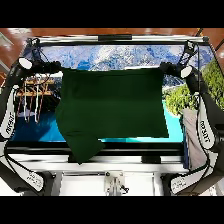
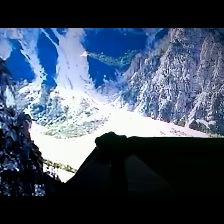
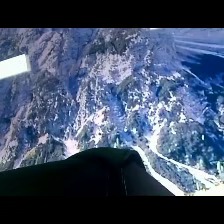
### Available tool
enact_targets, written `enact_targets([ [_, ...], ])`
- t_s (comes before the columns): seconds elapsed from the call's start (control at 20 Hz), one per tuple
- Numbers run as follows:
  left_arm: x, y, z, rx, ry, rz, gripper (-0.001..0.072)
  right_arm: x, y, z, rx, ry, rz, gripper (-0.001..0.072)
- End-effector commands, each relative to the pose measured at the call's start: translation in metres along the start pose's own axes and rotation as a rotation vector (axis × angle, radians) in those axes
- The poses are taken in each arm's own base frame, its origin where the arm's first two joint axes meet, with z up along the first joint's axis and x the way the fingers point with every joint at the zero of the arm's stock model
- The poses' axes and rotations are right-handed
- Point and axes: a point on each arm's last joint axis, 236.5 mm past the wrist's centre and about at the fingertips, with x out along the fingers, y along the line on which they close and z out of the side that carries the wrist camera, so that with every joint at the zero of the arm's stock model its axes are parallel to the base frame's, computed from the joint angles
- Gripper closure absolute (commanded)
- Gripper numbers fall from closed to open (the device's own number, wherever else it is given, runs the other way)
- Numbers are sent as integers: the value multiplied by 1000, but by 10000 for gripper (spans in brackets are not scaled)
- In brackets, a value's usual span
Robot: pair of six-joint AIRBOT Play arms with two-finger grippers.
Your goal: Fold the shirts.
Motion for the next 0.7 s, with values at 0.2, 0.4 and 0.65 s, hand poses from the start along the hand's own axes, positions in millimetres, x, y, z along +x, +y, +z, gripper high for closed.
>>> enact_targets([
  [0.2, 19, -8, -32, -20, 100, -25, 671, 14, 6, -25, 57, 58, 7, 641],
  [0.4, -13, -5, -86, 60, 386, -65, 671, -12, 0, -54, 40, 248, 11, 641],
  [0.65, -76, -12, -141, 83, 747, -98, 671, -69, -15, -92, 107, 522, -7, 641],
])
